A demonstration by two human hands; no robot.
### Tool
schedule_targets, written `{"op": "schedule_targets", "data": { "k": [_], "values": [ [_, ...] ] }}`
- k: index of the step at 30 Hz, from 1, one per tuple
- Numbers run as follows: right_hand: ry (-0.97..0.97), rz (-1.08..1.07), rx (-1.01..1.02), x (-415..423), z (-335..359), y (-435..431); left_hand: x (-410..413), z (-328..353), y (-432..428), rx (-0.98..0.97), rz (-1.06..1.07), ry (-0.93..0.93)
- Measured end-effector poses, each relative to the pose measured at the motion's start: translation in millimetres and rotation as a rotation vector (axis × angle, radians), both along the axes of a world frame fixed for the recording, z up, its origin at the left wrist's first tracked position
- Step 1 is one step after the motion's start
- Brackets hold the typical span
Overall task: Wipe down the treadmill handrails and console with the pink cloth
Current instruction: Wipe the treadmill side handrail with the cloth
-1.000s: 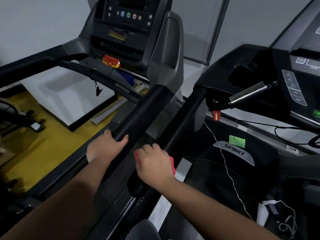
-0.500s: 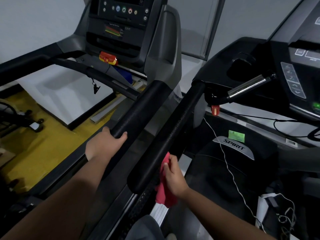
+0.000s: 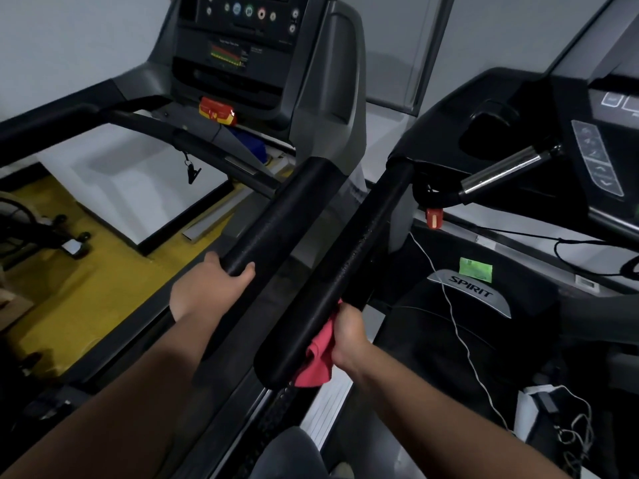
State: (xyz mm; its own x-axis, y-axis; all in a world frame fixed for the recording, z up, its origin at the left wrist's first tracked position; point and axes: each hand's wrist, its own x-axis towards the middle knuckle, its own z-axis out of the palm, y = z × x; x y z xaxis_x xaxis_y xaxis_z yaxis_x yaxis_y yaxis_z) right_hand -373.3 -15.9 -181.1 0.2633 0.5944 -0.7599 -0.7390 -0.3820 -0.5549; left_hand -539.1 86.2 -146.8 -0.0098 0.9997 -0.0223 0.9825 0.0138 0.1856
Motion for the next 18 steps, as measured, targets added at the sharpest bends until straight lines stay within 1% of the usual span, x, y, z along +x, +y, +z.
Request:
{"op": "schedule_targets", "data": {
  "k": [1,2,5,11,13,15,18],
  "values": [
    [0.094,0.029,-0.005,2,2,0,0,0,0,0.003,0.0,0.003],
    [0.145,0.067,0.001,3,4,-1,0,0,1,0.006,0.001,0.008],
    [0.191,0.138,0.021,4,7,2,-2,-2,3,0.007,0.004,0.016],
    [0.215,0.127,0.045,5,11,8,1,-5,6,0.011,0.009,0.024],
    [0.183,0.102,0.025,8,12,8,1,-5,6,0.011,0.015,0.026],
    [0.107,0.041,0.01,8,9,8,1,-4,5,0.009,0.012,0.022],
    [-0.071,-0.024,0.03,3,-5,1,0,-5,4,0.019,0.011,0.021]
  ]
}}
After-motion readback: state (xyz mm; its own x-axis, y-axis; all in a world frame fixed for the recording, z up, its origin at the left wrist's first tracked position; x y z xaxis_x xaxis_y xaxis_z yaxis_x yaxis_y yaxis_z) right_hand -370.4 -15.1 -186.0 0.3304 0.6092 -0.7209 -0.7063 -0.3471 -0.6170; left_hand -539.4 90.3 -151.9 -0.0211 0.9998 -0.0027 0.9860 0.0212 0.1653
